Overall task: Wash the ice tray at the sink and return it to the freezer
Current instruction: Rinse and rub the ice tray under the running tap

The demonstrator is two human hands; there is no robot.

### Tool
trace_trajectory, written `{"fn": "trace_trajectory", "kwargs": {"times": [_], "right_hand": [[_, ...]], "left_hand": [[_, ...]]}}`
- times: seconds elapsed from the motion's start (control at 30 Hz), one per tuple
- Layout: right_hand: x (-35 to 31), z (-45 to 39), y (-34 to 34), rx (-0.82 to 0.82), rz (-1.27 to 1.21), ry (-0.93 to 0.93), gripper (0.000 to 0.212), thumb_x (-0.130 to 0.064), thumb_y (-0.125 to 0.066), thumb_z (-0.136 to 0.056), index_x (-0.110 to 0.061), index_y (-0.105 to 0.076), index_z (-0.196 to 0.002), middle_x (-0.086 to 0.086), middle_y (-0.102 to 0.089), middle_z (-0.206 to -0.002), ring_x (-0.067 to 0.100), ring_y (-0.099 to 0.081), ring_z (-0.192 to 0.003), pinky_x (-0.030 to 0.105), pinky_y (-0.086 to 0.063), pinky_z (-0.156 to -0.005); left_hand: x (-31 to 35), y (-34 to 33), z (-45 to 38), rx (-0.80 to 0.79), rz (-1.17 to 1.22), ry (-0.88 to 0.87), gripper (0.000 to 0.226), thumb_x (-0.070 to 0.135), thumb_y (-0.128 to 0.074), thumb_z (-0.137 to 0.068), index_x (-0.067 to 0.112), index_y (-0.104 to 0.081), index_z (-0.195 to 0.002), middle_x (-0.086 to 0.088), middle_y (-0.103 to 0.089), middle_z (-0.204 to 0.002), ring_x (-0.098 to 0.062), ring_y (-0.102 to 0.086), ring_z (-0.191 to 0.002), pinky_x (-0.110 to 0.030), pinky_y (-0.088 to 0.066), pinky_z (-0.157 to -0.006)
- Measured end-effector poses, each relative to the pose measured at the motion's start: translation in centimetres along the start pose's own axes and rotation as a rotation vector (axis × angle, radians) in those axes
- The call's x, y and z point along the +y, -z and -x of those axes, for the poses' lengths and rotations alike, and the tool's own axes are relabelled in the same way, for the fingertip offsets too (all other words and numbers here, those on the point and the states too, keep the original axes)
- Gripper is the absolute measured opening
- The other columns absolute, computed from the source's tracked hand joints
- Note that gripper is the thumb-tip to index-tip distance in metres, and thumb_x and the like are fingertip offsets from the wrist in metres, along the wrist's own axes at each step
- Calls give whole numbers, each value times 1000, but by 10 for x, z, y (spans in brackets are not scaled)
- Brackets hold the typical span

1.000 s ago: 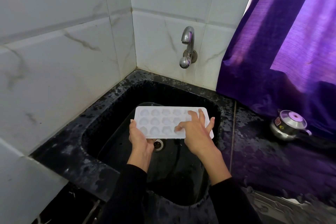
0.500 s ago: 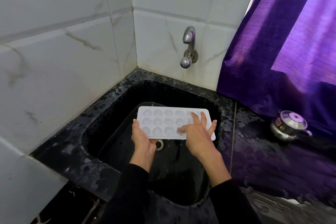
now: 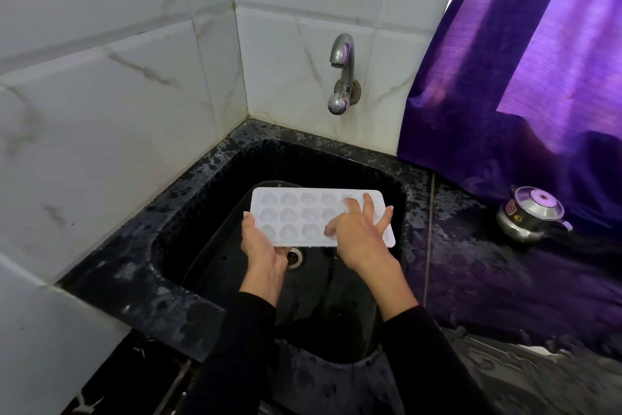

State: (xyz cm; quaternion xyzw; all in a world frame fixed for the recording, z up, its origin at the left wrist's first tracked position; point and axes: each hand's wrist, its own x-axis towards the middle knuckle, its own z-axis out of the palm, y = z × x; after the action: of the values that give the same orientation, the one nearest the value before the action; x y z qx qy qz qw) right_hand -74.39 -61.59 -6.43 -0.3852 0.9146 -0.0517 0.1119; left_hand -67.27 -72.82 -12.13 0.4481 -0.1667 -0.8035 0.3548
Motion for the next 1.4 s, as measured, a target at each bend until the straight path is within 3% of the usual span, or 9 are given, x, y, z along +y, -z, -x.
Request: {"fn": "trace_trajectory", "kwargs": {"times": [0.13, 0.33, 0.6, 0.8, 1.0, 1.4], "right_hand": [[2, 1, 2, -10, -5, 0, 51, 15, -51, -82, -24, -67, -110, 12, -18, -153, 38, 14, -145, 68, 13, -108], [-1, -1, 1, 124, -56, 72, 52, 17, -50, -75, -21, -55, -110, 10, -21, -148, 34, 12, -146, 65, 12, -110], [-10, 2, -10, 22, -26, 116, 66, 15, -54, -80, -34, -58, -125, 11, 0, -159, 37, 19, -144, 65, 13, -109], [-10, 2, -11, -3, -35, 103, 61, 16, -53, -80, -32, -63, -116, 11, -6, -159, 37, 19, -145, 66, 14, -109], [-7, 4, -12, 11, -33, 91, 69, 17, -52, -79, -35, -57, -125, 12, 1, -160, 36, 20, -144, 66, 14, -109], [-4, 5, -10, 18, -29, 90, 69, 16, -52, -79, -33, -56, -127, 12, -1, -160, 36, 20, -144, 66, 13, -109]], "left_hand": [[0, 2, -1, 4, 0, -4, 46, 49, -39, -99, 13, -61, -119, -13, -69, -111, -33, -66, -99, -53, -54, -87], [-1, 1, -2, -6, -26, -8, 48, 51, -40, -98, 13, -62, -119, -13, -70, -110, -34, -67, -100, -55, -53, -89], [-4, -1, 1, -7, -43, -4, 47, 50, -40, -98, 13, -64, -114, -12, -71, -107, -33, -68, -96, -53, -54, -90], [-6, 1, 1, -2, -67, 1, 50, 52, -39, -97, 14, -64, -115, -11, -72, -105, -32, -69, -92, -49, -56, -84], [-8, -1, 1, -13, -74, -6, 49, 52, -39, -97, 14, -63, -117, -12, -72, -107, -33, -69, -95, -49, -56, -85], [-10, -7, 3, -40, -58, 15, 49, 51, -39, -97, 13, -63, -118, -13, -71, -108, -33, -68, -95, -49, -56, -83]]}}
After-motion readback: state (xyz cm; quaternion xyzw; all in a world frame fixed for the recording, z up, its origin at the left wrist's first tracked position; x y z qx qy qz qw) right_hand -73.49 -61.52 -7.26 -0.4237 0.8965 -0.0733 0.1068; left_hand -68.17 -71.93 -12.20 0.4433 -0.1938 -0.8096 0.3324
